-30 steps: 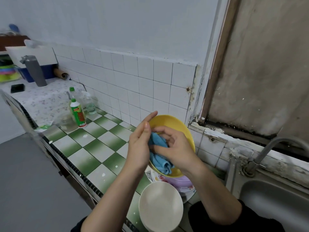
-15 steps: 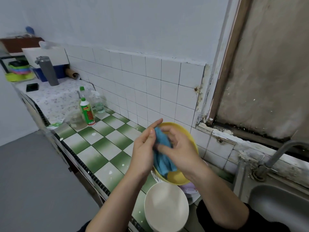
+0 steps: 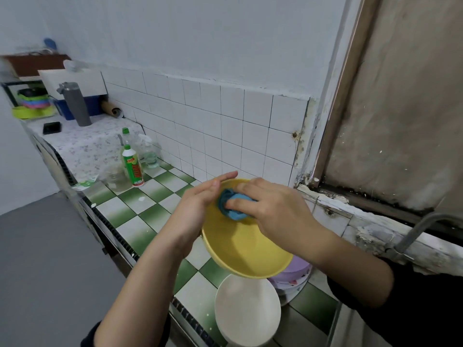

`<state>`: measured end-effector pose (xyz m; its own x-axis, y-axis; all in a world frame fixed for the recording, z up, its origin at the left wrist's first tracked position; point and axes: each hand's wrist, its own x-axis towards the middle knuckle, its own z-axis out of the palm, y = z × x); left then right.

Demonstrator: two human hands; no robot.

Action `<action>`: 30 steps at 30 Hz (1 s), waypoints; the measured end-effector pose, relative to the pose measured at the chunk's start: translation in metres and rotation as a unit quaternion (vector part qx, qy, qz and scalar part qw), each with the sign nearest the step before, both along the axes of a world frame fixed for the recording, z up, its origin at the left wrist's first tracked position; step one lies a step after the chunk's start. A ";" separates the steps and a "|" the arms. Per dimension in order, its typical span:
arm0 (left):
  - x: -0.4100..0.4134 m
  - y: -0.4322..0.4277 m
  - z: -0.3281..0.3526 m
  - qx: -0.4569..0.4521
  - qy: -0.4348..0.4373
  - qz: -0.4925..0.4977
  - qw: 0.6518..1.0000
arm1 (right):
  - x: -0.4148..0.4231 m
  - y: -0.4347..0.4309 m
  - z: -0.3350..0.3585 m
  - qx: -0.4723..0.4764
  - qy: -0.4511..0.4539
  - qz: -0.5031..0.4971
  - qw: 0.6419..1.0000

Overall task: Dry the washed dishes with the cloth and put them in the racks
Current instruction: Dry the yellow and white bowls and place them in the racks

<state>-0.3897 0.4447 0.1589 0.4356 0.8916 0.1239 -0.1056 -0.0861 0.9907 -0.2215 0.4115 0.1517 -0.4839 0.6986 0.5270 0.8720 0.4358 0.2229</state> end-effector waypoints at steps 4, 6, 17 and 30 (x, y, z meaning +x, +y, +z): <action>-0.003 0.003 -0.005 -0.007 -0.018 0.079 0.997 | -0.008 -0.010 0.003 -0.225 -0.092 -0.095 0.965; 0.000 0.002 -0.011 -0.012 -0.030 0.108 0.994 | -0.013 -0.015 0.009 -0.298 -0.028 -0.084 0.950; 0.014 -0.011 -0.027 0.003 -0.061 0.164 0.985 | -0.045 -0.017 -0.023 -0.329 0.484 -0.008 0.811; 0.011 -0.007 -0.024 0.000 -0.019 0.159 0.987 | -0.032 -0.006 -0.019 -0.392 0.305 0.015 0.868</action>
<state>-0.3786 0.4378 0.1344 0.1288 0.9824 0.1351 -0.1112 -0.1211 0.9864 -0.2532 0.4051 0.1331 -0.3068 0.9499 0.0590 0.7095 0.2696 -0.6511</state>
